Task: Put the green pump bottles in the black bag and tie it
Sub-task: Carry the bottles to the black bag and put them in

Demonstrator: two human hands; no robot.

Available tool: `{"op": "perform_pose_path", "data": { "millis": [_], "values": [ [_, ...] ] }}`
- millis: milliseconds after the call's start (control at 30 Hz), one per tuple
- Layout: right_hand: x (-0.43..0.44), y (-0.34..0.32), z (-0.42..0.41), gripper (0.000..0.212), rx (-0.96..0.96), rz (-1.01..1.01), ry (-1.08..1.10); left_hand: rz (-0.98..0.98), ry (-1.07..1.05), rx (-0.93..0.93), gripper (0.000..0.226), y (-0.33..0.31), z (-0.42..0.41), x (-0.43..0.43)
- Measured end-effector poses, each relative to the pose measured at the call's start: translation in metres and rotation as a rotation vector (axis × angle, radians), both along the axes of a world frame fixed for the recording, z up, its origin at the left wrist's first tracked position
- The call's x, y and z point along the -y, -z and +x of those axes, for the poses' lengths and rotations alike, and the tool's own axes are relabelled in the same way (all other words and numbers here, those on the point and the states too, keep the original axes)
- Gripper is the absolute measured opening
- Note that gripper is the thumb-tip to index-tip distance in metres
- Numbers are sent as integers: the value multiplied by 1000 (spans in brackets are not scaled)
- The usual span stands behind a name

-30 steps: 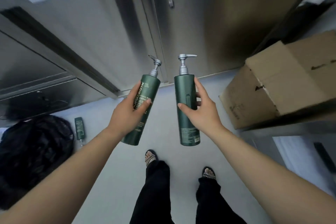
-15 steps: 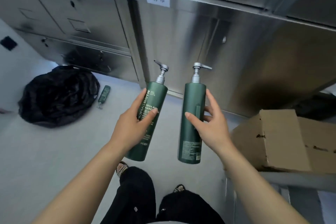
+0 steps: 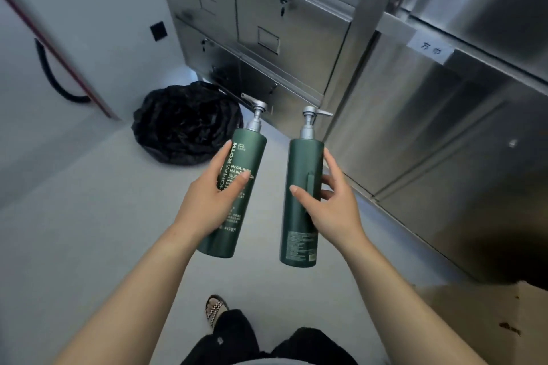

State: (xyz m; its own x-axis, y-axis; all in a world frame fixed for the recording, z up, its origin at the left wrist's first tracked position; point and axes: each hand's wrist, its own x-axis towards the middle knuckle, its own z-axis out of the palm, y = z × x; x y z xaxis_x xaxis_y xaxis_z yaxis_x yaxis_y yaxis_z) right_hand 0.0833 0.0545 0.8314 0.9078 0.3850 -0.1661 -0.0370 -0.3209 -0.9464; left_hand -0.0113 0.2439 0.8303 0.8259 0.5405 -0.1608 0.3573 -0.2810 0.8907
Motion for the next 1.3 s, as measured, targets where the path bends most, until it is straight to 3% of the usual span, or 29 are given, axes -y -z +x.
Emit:
{"op": "perform_pose_path", "data": {
  "millis": [200,433,667,833,1033,1300],
  "values": [
    [-109,6,-13,84,35,-5,-111,-44,-132,3,62,8,-34,-92],
    [-181,24,17,86,0,-63,-182,35,-271,-120,63,25,-27,-161],
    [-257,33,92,84,-26,-76,-242,128,-291,-168,63,25,35,-229],
    [-320,31,152,85,-43,-30,-245,26,-361,-148,63,19,83,-285],
    [-398,36,193,86,-68,-35,-312,46,-403,-145,64,20,109,-356],
    [-498,46,236,86,-48,-69,-221,12,-252,-148,63,35,177,-481]
  ]
}}
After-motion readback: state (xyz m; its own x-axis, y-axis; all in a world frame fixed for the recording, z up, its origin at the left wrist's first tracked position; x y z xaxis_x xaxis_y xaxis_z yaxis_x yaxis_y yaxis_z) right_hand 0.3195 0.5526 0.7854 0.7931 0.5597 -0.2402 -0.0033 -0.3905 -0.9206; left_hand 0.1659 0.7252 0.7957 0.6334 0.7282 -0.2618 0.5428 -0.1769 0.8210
